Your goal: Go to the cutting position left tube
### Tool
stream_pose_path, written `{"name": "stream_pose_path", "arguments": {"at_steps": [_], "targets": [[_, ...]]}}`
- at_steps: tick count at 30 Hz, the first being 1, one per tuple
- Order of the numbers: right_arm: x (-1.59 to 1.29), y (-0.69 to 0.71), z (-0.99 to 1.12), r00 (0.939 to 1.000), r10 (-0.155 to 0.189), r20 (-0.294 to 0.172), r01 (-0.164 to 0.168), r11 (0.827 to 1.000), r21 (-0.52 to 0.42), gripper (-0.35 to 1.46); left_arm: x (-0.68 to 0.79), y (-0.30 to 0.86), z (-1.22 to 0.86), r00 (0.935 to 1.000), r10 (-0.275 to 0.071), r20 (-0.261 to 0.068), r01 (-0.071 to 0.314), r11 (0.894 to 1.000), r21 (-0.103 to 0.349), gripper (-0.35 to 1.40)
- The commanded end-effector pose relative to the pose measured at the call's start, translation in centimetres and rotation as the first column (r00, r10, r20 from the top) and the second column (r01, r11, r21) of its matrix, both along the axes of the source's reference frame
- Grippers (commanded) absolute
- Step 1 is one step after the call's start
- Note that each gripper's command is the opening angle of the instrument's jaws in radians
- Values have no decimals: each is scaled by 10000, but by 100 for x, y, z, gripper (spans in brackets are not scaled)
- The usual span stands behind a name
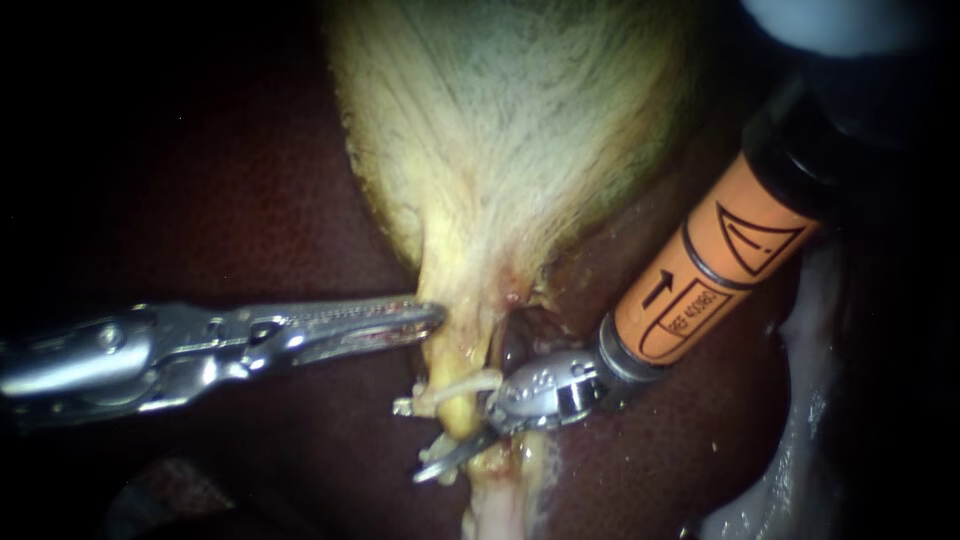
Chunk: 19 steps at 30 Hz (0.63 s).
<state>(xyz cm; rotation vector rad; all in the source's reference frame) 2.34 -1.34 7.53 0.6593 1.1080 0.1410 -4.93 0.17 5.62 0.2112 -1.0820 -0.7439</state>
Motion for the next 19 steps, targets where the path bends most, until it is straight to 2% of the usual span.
{"name": "stream_pose_path", "arguments": {"at_steps": [1, 19], "targets": [[0, 1, -1, 10000, 50, 7, -50, 9999, 90, 121, 0, 0, 0, 10000, 4, 0, -4, 10000, -3, -6], [-3, 2, 0, 10000, 33, 28, -34, 9998, 205, 125, -1, 0, 3, 10000, 8, 0, -8, 10000, -10, -6]]}}
